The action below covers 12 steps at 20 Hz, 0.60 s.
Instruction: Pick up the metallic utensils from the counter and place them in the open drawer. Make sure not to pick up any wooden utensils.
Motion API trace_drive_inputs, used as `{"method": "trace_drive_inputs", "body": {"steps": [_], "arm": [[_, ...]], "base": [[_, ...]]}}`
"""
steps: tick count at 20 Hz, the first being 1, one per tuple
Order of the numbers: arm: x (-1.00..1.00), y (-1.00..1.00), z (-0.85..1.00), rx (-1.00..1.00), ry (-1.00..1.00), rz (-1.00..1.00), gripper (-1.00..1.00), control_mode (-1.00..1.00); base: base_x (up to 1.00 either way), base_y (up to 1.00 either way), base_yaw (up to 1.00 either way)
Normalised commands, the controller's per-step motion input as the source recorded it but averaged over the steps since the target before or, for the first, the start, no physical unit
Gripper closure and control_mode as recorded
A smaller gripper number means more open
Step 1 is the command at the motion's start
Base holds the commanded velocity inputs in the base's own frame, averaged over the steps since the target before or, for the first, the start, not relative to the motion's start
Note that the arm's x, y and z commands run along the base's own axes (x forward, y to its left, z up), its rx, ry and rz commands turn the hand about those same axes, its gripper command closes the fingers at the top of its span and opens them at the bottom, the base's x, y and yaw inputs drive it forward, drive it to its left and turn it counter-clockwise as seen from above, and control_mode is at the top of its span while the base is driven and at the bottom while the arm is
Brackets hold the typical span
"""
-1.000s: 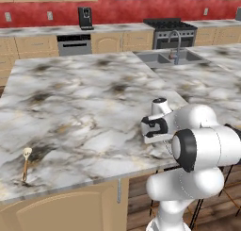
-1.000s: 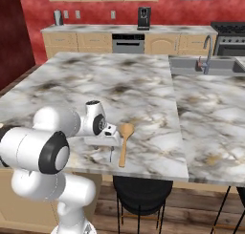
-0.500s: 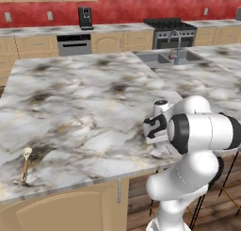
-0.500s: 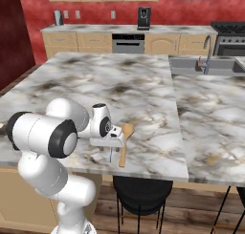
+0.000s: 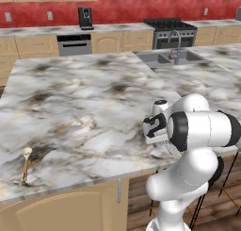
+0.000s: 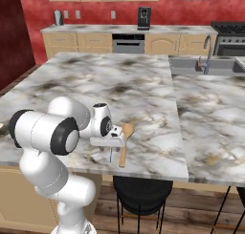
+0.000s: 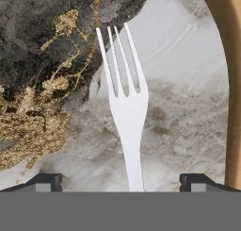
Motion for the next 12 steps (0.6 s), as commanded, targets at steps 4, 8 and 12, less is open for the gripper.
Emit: {"method": "trace_drive_inputs", "body": {"steps": [4, 8, 12], "arm": [[0.00, 0.00, -0.15, 0.00, 0.00, 0.00, -1.00, -1.00], [0.00, 0.07, -0.20, 0.00, 0.00, 0.00, -1.00, -1.00], [0.00, 0.11, -0.21, 0.00, 0.00, 0.00, 1.00, -1.00]], "base": [[0.00, 0.00, 0.00], [0.00, 0.00, 0.00], [0.00, 0.00, 0.00]]}}
